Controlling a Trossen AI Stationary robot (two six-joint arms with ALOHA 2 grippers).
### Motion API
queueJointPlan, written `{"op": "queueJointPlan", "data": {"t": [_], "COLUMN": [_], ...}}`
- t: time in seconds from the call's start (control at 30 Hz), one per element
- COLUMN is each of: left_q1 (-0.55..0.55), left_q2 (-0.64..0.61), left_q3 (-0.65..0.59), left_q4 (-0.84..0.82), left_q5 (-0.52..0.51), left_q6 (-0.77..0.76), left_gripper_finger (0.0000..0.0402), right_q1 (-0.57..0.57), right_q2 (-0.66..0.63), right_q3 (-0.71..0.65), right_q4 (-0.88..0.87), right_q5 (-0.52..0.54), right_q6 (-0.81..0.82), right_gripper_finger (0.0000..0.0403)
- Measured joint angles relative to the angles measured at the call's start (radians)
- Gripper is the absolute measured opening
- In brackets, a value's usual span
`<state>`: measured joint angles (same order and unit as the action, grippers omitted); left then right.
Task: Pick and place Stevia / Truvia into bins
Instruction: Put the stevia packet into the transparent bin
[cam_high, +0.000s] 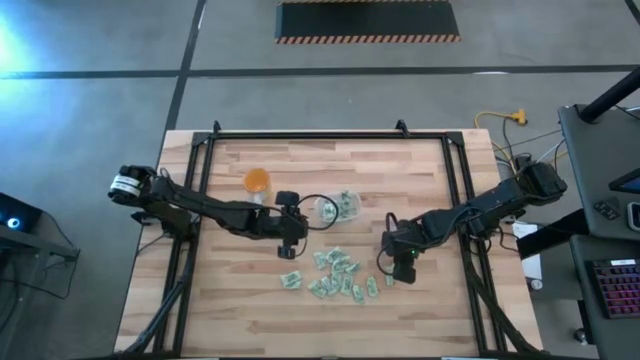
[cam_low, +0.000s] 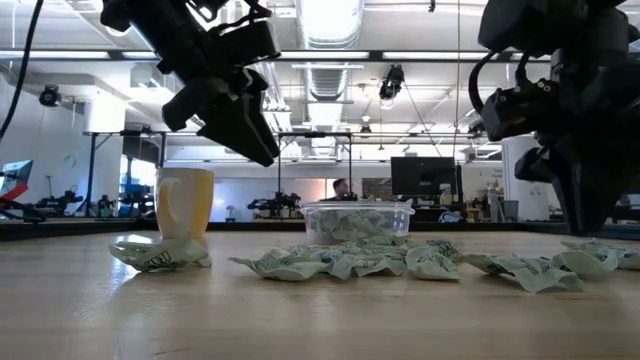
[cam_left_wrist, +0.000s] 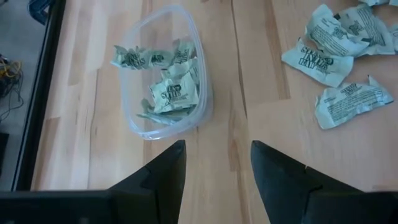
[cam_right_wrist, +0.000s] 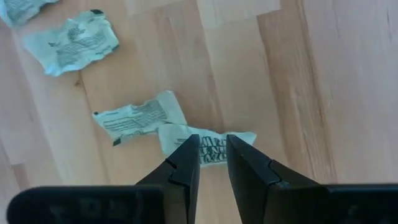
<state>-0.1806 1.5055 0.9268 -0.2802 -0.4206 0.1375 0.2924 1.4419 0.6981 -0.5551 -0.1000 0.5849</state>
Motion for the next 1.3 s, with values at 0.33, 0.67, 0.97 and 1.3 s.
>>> {"op": "queueJointPlan", "data": {"t": [0.33,0.67,0.97,1.3], "left_q1": [0.000,0.000,0.000,0.000], "left_q2": [0.000,0.000,0.001,0.001], "left_q3": [0.000,0.000,0.000,-0.001], "left_q4": [0.000,0.000,0.000,0.000], "left_q5": [0.000,0.000,0.000,0.000], "left_q6": [0.000,0.000,0.000,0.000], "left_gripper_finger": [0.0164,0.0164,0.0164,0.0164], "right_q1": [0.000,0.000,0.005,0.005], "right_q2": [0.001,0.000,0.002,0.000], "right_q3": [-0.044,-0.059,-0.061,-0.037], "right_q4": [0.007,0.018,0.012,0.012], "right_q5": [0.001,0.036,0.197,0.314], "right_q6": [0.058,0.063,-0.007,-0.070], "right_gripper_finger": [0.0086,0.0081,0.0040,0.0057]}}
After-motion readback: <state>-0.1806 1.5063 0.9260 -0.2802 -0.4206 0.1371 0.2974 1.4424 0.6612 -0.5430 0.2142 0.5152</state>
